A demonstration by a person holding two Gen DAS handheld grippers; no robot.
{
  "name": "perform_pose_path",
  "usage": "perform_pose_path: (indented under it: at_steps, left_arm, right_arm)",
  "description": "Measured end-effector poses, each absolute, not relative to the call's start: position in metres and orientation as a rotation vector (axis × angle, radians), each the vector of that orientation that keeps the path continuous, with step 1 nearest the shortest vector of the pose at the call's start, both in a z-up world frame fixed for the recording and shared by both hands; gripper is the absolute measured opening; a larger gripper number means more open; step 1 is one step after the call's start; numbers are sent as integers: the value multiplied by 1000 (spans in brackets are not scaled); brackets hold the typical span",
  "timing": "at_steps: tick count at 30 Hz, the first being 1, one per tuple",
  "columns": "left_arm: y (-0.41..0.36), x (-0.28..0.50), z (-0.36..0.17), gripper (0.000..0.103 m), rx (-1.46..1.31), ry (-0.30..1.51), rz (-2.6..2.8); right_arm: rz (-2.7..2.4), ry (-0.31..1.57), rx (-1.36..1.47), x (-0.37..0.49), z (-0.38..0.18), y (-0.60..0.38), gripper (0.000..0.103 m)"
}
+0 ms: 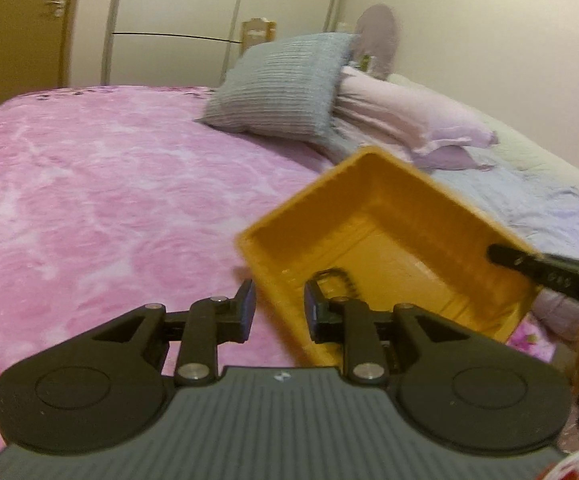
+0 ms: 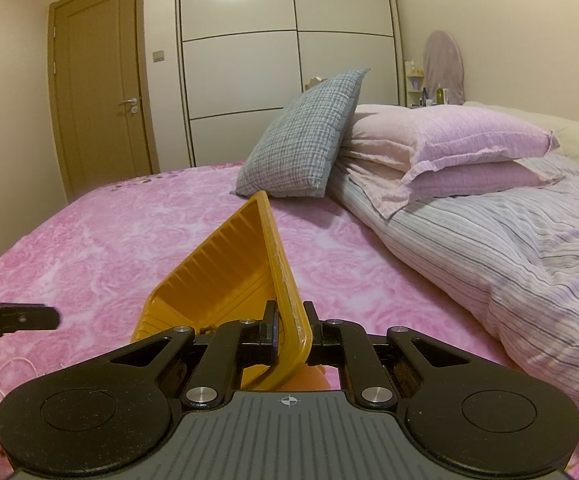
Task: Organize jewelry
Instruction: 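Return the left tool to the pile and grasp the pearl necklace clasp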
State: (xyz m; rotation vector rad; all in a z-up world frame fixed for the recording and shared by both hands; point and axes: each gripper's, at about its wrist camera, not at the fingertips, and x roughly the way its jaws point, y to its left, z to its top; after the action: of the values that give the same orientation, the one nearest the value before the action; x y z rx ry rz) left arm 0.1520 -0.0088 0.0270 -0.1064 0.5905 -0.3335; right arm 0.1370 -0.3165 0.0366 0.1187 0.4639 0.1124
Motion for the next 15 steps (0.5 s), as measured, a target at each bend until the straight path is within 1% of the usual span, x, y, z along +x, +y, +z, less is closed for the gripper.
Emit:
perform_pose_path:
  at_steps: [15]
  left_arm:
    - [61,104,-4,24,-60,656,-139]
  right_arm:
    - [113,463,115,137,36,-317,11]
